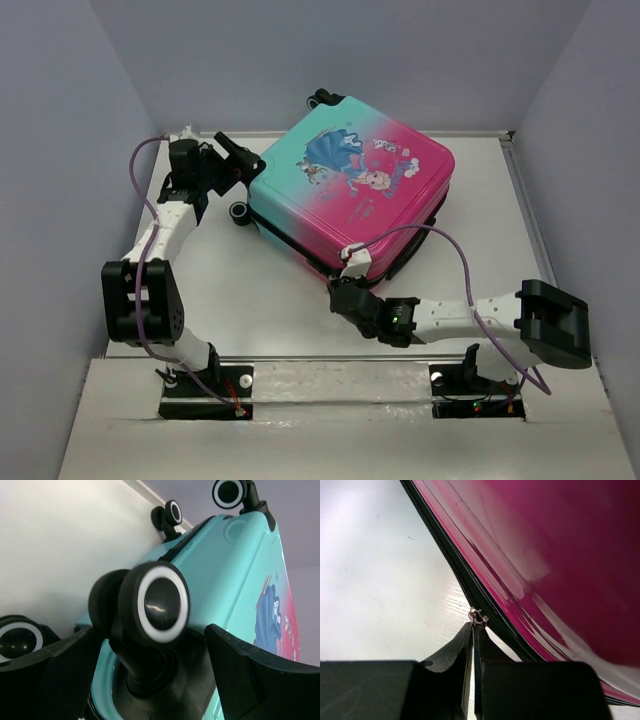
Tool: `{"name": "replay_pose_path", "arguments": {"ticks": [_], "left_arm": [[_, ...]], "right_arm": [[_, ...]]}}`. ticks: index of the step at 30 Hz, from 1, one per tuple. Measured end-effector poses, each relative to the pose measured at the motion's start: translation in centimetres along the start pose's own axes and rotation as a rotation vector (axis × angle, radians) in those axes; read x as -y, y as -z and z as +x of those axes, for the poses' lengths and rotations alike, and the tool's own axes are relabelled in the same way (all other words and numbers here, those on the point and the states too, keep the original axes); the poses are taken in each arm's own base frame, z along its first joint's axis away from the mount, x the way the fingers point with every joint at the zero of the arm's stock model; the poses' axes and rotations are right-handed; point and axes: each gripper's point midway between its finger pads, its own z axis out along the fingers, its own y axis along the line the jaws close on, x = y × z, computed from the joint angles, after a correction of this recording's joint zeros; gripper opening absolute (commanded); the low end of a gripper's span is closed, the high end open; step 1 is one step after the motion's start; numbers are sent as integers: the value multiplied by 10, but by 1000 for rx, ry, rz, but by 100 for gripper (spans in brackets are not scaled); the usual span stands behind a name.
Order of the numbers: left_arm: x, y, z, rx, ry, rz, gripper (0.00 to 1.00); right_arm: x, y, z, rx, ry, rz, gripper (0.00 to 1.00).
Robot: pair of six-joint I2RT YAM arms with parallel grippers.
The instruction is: Pack the luggage
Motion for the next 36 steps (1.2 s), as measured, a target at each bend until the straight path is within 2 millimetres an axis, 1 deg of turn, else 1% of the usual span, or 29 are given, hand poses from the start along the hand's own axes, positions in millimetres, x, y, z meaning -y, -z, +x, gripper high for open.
{"name": "replay_pose_path", "arguments": {"ticks": [2,4,6,7,8,11,12,13,14,15,16,22,25,27,29,31,32,36], "left_arm": [[-1,-7,-6,18,25,9,90],[-2,-11,-8,26,44,14,87],[-2,-16,-10,33,66,23,75],[-1,-18,-10,35,77,27,67],[0,-20,-11,39,91,32,64],[4,-21,-12,45,129,51,58],[4,-22,-13,49,140,54,54],[4,-22,-12,48,152,58,42],[4,-23,-12,49,159,63,36],[5,-23,-12,49,168,68,27],[5,-23,-12,50,173,70,6],[3,-23,-12,71,172,81,6],[-3,-14,-11,125,156,87,6],[-12,5,-3,168,169,78,6],[-13,25,1,219,164,96,6],[-17,43,12,252,159,96,6],[-17,53,17,266,158,104,6],[-24,75,55,241,136,93,6]], "right_arm": [[0,0,0,0,-2,-3,7],[0,0,1,-1,-1,-3,7],[0,0,1,-1,-2,-4,7],[0,0,1,-1,-2,-5,7],[0,0,1,-1,-1,-5,7],[-2,0,0,0,-3,-11,7],[-2,0,0,0,-4,-13,7],[-3,0,0,-1,-4,-16,7],[-3,0,0,-1,-4,-17,7],[-3,0,0,-2,-4,-18,7],[-3,0,0,-2,-4,-19,7],[-2,0,-2,-2,2,-23,7],[3,3,-6,-9,6,-30,7],[6,8,-8,-16,8,-50,7],[9,13,-8,-26,22,-63,7],[11,16,-11,-28,35,-72,7],[10,17,-13,-28,39,-77,7],[12,19,-15,-34,75,-94,7]]}}
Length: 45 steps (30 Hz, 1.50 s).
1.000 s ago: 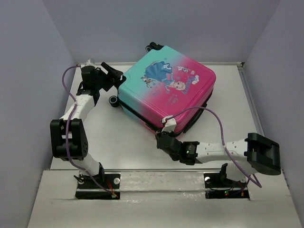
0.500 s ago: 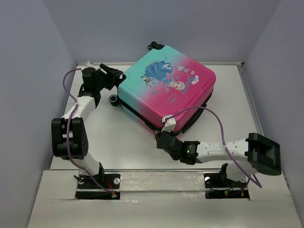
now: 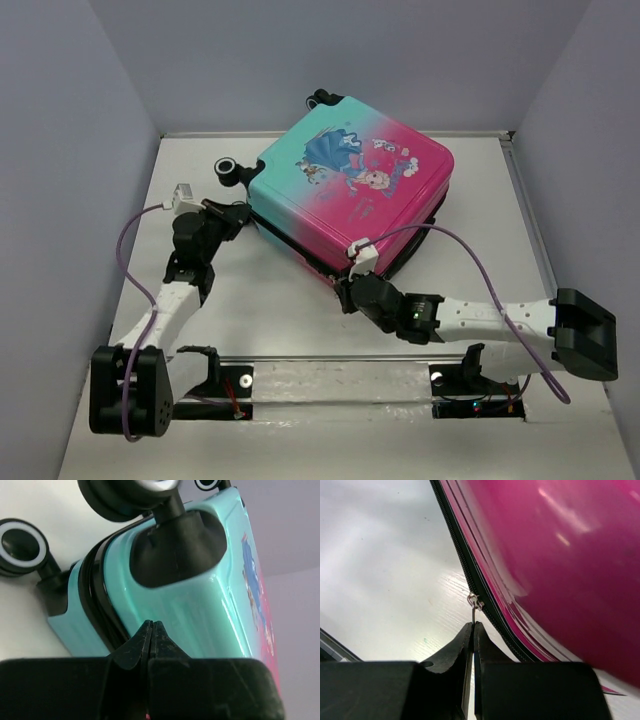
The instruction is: Pack the luggage
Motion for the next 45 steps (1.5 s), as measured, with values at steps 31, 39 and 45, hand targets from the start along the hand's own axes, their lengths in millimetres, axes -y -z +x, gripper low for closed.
{"name": "replay_pose_path", "arguments": {"ticks": [31,39,45], "left_arm": [[11,-96,-49,-58,-38,-160,83],[4,-110,-40,-79,48,-155,76],[7,-114,-42,-69,90,-143,73]], "right_arm": [[-6,7,-4,-37,46,-97,7],[-6,7,-4,-36,45,-98,7],[-7,6,-3,-39,46,-101,7]]}}
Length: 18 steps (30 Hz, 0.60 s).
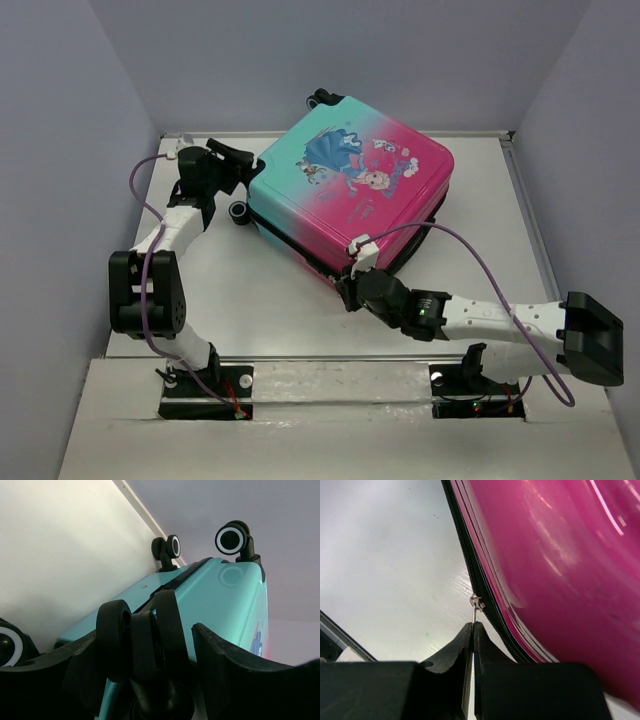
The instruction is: Pack the luggage
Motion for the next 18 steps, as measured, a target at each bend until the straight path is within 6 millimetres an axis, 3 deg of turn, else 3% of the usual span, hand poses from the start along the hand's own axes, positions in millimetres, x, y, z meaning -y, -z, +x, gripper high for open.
{"name": "replay_pose_path", "arguments": {"ticks": [2,3,4,5,6,14,18], "left_arm": [[0,-1,-1,4,10,1,71],[0,-2,-1,5,15,3,62],[1,-2,-1,8,20,5,45],[-1,-3,-2,12,23,-2,15],[-2,-4,-2,11,43,-7,6],[-4,-4,-9,51,58,-21,6],[-7,5,-12,99,41,-13,6]], "right_arm": [[-1,0,1,-2,0,-2,7],[-1,-1,1,-2,1,-3,7],[-1,-1,1,-2,1,-3,7],[-1,-1,1,-2,1,-3,7],[-1,-1,0,-1,0,-4,7],[-2,-7,-1,1,10,1,7],[-11,-24,-3,-7,59,12,7]]}}
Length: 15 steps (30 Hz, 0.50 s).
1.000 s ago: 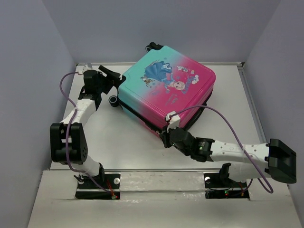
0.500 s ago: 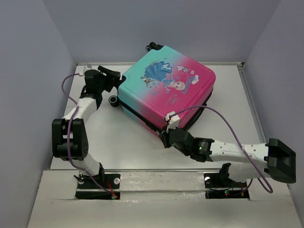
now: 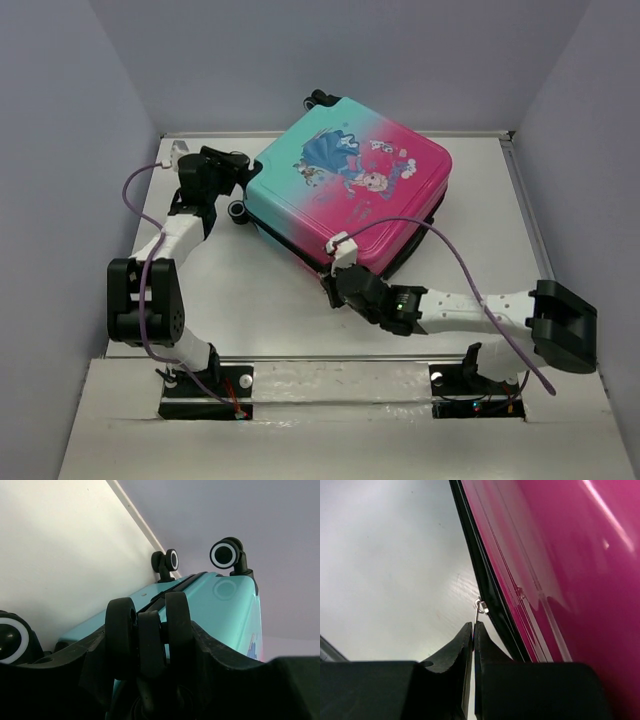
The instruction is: Pack the luggage
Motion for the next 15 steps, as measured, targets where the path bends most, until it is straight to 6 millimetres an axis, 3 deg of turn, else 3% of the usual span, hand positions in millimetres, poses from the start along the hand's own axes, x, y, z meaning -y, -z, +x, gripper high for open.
{"name": "replay_pose_path", "arguments": {"ticks": [4,7,11,14,15], "left_arm": [[0,19,-5,44,-21,14,6],[2,31,-11,66,-49,18,6],[-5,41,-17,75,-102,-23,6],[-14,49,-26,78,-139,-57,6],[-17,53,-29,71,-150,-63,6]], "right_arm": [[-23,-35,-12,3,45,10,7],[-45,-74,-24,16,72,10,7],[-68,-104,-36,45,100,-19,7],[-80,-114,-38,56,123,-49,7],[-86,-115,-37,58,132,-72,18]]}}
